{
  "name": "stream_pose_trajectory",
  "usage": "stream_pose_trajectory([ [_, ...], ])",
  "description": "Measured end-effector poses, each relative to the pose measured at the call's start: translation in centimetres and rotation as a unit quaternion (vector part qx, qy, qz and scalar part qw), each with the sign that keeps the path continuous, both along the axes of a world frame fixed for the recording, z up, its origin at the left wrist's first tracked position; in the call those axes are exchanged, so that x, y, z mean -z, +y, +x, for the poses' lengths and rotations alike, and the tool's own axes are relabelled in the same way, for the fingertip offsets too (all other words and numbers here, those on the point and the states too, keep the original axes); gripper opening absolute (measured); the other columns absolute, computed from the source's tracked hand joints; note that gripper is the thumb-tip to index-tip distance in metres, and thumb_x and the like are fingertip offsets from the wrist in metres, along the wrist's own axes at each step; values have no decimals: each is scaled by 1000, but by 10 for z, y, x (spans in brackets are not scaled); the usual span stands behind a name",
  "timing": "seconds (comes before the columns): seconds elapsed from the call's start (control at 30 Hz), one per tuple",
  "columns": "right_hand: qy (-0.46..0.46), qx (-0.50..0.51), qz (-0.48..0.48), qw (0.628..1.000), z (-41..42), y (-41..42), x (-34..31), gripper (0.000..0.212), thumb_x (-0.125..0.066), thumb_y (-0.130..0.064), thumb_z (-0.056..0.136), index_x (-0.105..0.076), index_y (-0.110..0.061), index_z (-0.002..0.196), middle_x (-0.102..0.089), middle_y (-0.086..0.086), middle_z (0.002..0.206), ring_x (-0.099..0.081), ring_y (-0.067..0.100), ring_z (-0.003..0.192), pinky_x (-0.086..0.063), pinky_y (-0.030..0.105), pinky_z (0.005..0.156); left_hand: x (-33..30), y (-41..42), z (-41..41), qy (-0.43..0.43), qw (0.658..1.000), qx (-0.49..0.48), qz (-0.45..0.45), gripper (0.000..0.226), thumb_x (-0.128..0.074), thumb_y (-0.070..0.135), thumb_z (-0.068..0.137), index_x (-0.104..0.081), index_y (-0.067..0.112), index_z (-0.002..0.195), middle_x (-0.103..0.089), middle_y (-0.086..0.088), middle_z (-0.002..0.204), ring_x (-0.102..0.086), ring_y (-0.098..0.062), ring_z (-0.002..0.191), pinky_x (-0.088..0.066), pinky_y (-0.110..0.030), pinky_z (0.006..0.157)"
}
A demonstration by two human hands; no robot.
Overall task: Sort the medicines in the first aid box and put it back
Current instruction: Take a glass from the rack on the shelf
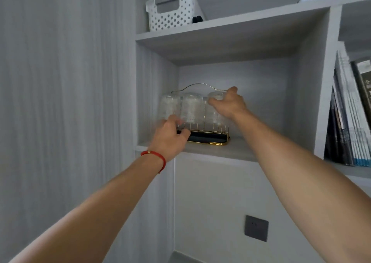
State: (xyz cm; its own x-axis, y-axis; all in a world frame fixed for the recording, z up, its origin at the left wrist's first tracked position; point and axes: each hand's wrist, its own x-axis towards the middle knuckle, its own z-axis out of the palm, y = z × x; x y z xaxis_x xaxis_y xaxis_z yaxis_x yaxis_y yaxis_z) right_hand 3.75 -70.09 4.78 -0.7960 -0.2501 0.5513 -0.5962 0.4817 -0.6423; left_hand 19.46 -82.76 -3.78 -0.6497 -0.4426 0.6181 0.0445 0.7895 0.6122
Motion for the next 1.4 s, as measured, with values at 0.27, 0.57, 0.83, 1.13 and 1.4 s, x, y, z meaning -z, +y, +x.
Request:
stream_pose_trajectory([
  [0.27,17,70,-57,996,-9,-16,2,85,-83,-55,75,-49,-7,135,-62,13,130,-62,33,117,-48,32,85,17,-39,-21,-22,994,87,58,21,-58,27,93,-57,21,113,-64,-3,100,-62,-17,85,-53,-34,75],
  [0.57,104,14,-213,971,19,6,-45,89,-87,-43,76,-47,-11,149,-59,6,142,-58,21,130,-47,33,110,21,-57,-25,-58,981,131,132,10,-61,27,90,-64,26,100,-67,7,95,-62,-9,84,-49,-27,70],
  [0.83,8,-163,-288,944,96,31,-22,72,-87,-36,80,-56,-13,140,-68,8,132,-75,21,106,-63,51,88,7,-23,4,87,932,243,254,50,-77,49,73,-63,27,116,-70,4,103,-68,-8,92,-54,-13,74],
  [1.13,-162,-290,-221,917,170,60,110,66,-85,-40,80,-60,-6,131,-77,11,115,-76,26,104,-62,39,90,56,14,90,134,875,350,308,75,-83,37,67,-57,8,131,-66,-23,118,-69,-22,89,-56,-34,70],
  [1.4,-289,-358,113,881,185,90,271,70,-88,-27,81,-51,-31,141,-69,-3,130,-66,12,122,-52,38,107,182,-5,128,-145,908,363,152,80,-89,39,64,-53,43,136,-68,9,112,-59,-8,96,-52,-24,85],
])
